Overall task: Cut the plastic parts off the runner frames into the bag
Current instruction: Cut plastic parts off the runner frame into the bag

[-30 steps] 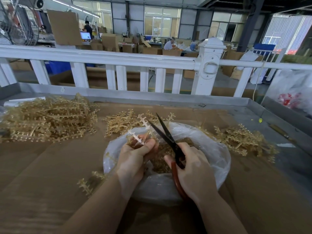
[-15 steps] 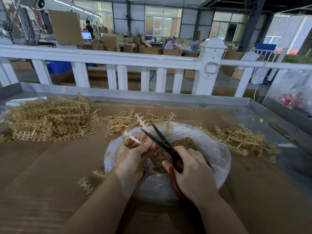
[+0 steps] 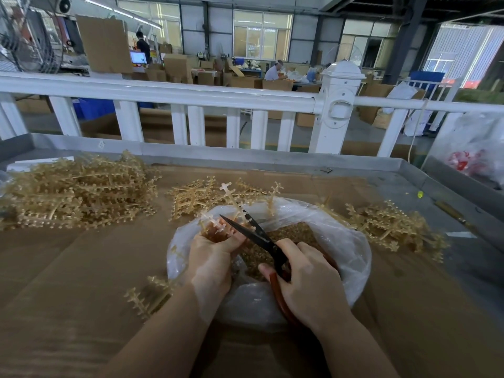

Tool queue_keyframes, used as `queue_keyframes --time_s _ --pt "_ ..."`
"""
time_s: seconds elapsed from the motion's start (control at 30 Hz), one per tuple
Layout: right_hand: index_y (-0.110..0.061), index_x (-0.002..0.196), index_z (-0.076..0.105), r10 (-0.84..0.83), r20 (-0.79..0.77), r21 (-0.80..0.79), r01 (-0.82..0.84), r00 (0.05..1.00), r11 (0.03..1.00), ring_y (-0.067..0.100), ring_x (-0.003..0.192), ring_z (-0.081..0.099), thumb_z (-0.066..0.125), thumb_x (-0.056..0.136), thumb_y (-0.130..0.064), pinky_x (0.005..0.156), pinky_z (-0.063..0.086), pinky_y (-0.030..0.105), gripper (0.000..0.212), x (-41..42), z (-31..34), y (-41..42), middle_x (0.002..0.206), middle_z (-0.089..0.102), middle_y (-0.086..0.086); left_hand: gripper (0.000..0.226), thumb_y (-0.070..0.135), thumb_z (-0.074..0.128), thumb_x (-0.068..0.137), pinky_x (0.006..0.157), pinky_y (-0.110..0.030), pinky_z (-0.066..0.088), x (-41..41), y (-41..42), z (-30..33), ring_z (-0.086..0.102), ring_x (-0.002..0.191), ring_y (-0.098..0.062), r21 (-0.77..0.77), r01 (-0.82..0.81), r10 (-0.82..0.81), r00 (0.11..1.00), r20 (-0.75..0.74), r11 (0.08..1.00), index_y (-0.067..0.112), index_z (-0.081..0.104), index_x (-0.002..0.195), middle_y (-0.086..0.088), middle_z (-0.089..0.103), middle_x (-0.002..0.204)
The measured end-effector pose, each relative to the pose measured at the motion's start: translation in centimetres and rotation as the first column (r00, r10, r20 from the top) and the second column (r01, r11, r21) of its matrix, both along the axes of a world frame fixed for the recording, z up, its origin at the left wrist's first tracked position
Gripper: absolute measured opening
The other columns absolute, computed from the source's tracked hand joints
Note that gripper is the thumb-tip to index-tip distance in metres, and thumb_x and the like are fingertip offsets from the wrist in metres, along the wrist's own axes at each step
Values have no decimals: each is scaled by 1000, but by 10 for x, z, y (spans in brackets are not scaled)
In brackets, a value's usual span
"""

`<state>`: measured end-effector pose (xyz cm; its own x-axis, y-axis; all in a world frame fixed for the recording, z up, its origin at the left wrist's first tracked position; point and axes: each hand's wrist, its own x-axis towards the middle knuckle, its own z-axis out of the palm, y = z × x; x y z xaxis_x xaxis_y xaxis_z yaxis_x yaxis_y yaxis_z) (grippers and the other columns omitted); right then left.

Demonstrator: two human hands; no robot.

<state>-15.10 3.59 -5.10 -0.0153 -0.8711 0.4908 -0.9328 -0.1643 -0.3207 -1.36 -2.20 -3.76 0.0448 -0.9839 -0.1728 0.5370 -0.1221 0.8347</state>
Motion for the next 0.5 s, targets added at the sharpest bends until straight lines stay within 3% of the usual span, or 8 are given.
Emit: queue_keyframes --time_s 0.27,0.4,0.5 --pt "-29 103 55 45 -32 24 -45 998 999 6 77 53 42 86 -60 66 36 16 38 -3 3 1 82 57 -12 22 -10 64 70 65 -31 55 1 1 -1 71 74 -22 -18 24 -24 1000 3 1000 -1 64 89 -10 73 76" --pt "-28 102 55 55 -45 25 -54 997 998 7 73 52 41 86 -60 64 35 16 38 -3 4 0 79 55 -12 17 -14 61 73 70 -33 57 1 1 0 71 70 -22 -11 40 -40 999 -2 999 -1 64 85 -12 72 74" --pt "-26 99 54 59 -49 25 -58 997 998 9 71 52 44 86 -59 62 35 18 36 -2 5 -1 75 51 -12 14 -14 59 77 63 -30 57 1 0 0 70 63 -18 9 58 -58 998 -7 998 -2 64 83 -11 72 70"
